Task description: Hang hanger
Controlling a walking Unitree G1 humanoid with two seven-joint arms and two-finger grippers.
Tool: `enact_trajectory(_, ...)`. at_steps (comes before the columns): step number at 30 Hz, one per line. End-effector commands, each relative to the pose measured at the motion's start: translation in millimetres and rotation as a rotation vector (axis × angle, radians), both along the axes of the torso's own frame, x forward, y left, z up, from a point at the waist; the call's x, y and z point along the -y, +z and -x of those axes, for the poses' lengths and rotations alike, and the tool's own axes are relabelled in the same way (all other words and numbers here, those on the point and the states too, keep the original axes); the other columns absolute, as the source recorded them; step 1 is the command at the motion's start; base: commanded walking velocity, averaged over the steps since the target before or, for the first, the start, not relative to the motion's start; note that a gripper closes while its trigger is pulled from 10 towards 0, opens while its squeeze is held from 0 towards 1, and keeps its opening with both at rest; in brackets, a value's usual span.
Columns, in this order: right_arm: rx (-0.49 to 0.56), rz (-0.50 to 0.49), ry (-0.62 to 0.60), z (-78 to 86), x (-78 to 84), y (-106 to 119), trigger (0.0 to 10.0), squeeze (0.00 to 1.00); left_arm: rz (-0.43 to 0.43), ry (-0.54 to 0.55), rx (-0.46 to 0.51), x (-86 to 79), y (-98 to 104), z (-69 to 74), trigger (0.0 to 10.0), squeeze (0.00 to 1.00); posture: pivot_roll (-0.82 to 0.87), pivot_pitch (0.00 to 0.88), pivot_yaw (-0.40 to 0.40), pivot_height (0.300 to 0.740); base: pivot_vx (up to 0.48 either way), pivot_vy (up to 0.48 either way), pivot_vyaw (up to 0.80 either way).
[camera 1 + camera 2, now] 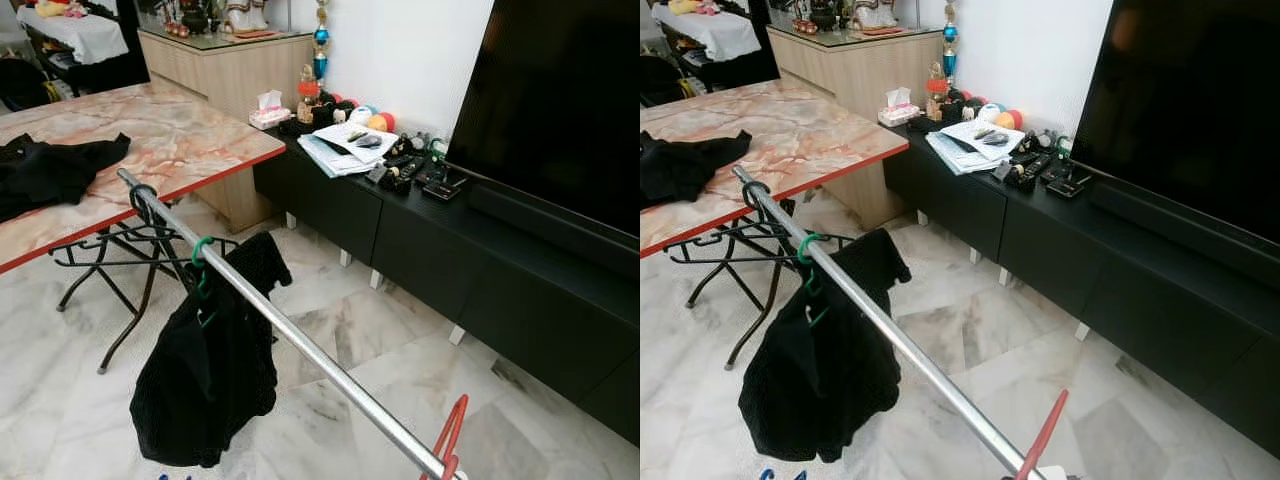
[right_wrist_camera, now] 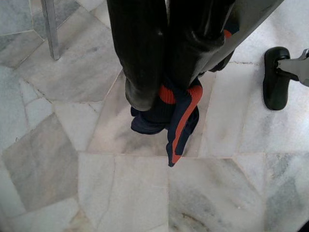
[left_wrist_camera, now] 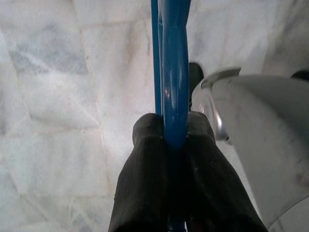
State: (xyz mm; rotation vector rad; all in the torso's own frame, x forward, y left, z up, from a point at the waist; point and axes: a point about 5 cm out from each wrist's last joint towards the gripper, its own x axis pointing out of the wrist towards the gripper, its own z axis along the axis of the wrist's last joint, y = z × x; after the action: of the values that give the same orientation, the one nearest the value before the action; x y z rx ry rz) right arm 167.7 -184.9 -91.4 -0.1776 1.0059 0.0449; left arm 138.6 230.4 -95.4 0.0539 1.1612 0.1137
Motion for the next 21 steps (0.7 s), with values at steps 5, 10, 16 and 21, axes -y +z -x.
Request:
enact_trajectory(5,0.011,0.009,0.037,-3.7,0.1,1.8,10.0,0.0,-0.009,-0.024,-0.01,3.7,-1.7,1.2,10.0,0.0,0.07,0.0,-0.024,0.74,0.0,0.432,0.59)
enact_trajectory(10,0.003,0.009,0.02,-2.4,0.3,1.1,10.0,0.0,-0.012,-0.028,-0.028,2.4,-4.7,10.9,10.0,0.0,0.07,0.0,-0.022,0.74,0.0,0.48,0.16)
enact_trajectory(16,-0.005,0.012,0.025,-1.4,0.3,0.5,10.0,0.0,-0.017,-0.063,-0.052,2.0,-6.7,17.3,10.0,0.0,0.06,0.0,-0.02,0.74,0.0,0.458,0.0)
enact_trajectory(21,-0.025,0.029,0.042,-0.1,1.1,-0.3,10.0,0.0,-0.014,-0.07,-0.05,3.0,-5.9,13.9,10.0,0.0,0.06,0.0,-0.02,0.74,0.0,0.454,0.0)
